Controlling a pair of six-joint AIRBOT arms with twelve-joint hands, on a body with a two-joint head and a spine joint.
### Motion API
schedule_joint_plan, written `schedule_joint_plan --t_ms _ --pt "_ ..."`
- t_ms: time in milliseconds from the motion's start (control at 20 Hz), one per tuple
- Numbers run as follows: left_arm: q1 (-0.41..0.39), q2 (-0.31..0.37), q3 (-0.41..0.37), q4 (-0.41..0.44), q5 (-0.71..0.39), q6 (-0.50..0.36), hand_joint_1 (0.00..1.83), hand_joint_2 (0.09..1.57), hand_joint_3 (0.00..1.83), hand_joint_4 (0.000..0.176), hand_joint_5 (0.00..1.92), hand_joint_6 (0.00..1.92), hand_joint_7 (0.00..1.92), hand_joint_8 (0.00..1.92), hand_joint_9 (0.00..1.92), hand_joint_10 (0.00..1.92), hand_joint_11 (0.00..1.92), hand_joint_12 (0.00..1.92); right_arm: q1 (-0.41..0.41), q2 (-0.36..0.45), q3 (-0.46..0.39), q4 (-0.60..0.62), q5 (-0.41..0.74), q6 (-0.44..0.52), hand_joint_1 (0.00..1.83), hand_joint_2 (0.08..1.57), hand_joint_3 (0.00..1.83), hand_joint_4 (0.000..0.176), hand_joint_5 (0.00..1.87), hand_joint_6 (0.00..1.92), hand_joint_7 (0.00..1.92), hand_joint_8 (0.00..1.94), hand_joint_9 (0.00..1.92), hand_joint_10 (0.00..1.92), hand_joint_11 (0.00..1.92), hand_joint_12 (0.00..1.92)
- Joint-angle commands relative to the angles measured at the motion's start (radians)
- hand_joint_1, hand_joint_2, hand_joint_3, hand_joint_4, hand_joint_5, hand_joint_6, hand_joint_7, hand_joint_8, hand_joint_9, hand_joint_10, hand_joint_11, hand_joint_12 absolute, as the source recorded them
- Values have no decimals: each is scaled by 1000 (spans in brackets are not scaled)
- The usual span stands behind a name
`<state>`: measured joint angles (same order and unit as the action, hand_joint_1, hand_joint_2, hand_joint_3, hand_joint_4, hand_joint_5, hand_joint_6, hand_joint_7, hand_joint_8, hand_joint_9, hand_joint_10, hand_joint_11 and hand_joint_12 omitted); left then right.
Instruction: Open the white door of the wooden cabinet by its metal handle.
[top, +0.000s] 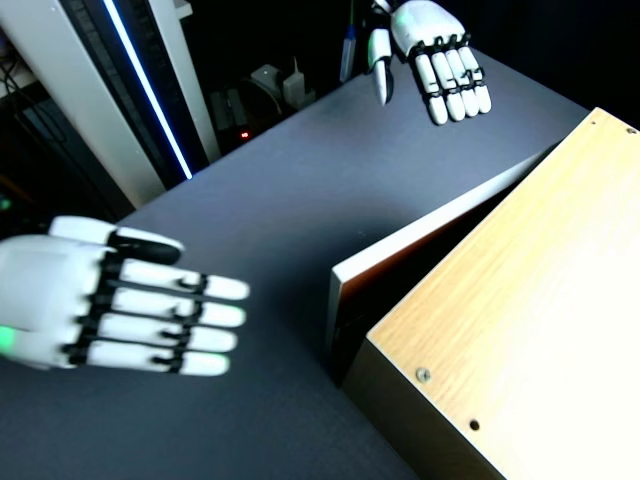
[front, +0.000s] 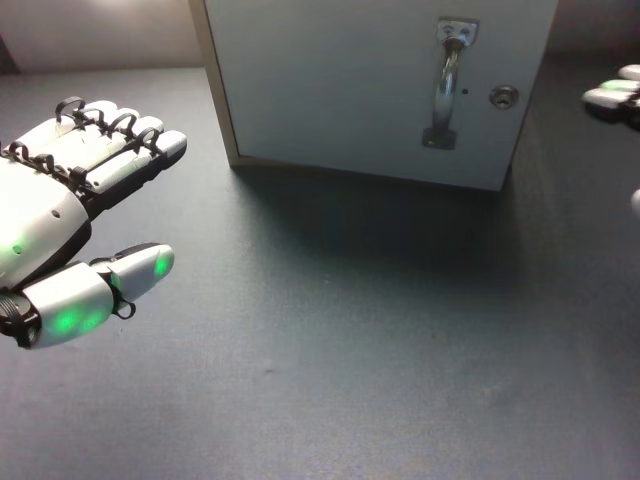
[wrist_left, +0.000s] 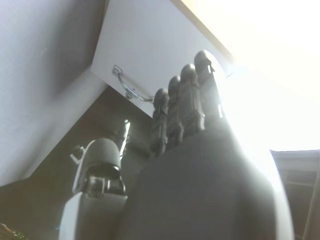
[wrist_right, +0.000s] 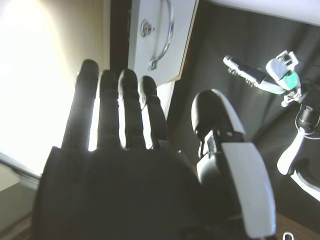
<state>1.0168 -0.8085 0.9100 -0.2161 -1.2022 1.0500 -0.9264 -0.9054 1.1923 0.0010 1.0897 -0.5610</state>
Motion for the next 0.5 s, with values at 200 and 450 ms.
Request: schedule_joint_plan --t_ms 200,450 --pt "-4 -1 4 9 -117 -1 0 1366 0 0 103 0 72 0 67 0 15 65 76 -44 78 14 -38 4 4 1493 0 0 3 0 6 0 0 0 23 0" --pt "-2 -2 7 9 -113 -2 0 1416 0 0 103 0 72 0 82 5 42 72 109 -55 101 15 -65 -6 0 1390 0 0 0 0 0 0 0 0 0 0"
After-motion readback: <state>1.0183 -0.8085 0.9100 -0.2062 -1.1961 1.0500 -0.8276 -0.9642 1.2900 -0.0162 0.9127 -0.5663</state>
